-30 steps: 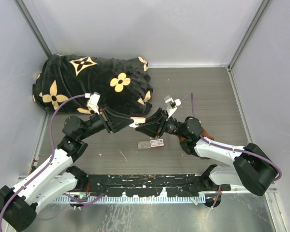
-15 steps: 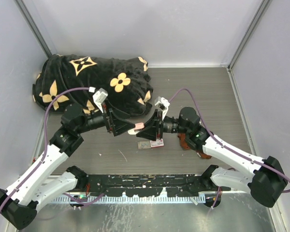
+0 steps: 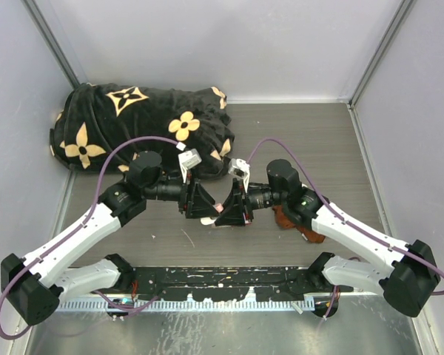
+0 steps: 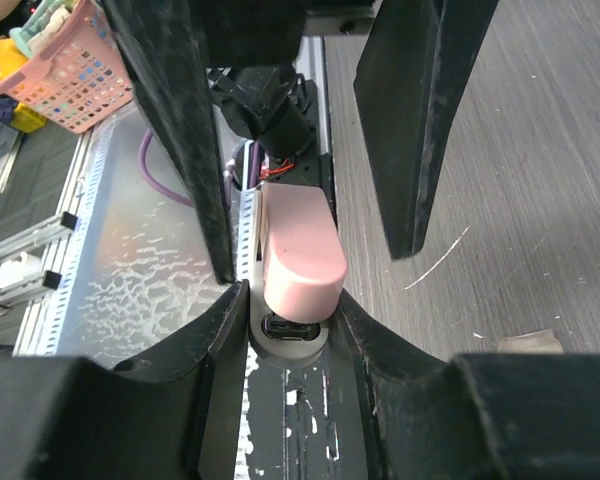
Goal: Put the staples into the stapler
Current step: Open the stapler at the center of the board.
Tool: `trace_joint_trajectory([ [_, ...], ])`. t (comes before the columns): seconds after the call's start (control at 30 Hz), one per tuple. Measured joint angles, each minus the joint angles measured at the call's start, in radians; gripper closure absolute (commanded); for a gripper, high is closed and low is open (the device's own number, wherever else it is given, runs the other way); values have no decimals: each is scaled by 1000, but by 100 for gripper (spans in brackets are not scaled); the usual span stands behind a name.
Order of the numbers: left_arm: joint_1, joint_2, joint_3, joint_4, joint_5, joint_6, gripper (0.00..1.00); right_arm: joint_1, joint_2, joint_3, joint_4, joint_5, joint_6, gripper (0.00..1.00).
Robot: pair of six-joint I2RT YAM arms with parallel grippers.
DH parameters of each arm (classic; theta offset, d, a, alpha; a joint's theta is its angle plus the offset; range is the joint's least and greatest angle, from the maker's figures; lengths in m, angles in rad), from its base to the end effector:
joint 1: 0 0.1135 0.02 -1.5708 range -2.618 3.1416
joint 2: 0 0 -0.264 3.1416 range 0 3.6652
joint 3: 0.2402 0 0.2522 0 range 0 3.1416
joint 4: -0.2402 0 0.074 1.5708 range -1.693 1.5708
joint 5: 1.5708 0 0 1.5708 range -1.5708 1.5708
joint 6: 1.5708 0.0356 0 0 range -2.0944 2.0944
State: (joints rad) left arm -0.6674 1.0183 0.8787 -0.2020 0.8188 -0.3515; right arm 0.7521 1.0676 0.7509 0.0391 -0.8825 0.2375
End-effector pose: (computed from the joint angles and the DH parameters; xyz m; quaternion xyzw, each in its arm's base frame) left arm 0.1606 -0.1597 0.3306 0.3446 0.7041 -0.5419 0.3032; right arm 0.1543 0.1820 0.2990 -0.4325 0.6325 0.5587 0.3176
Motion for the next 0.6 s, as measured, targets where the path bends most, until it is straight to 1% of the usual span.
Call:
trace_joint_trajectory([
  [0.17, -26, 32, 5, -6, 20, 7, 54, 2, 11, 16, -30, -35, -12, 99],
  [0.43, -44, 66, 17, -8, 44, 9, 54, 6, 30, 20, -76, -63, -33, 99],
  [0.6, -50, 73, 17, -7, 58, 3, 68, 6, 37, 26, -97, -64, -52, 100],
])
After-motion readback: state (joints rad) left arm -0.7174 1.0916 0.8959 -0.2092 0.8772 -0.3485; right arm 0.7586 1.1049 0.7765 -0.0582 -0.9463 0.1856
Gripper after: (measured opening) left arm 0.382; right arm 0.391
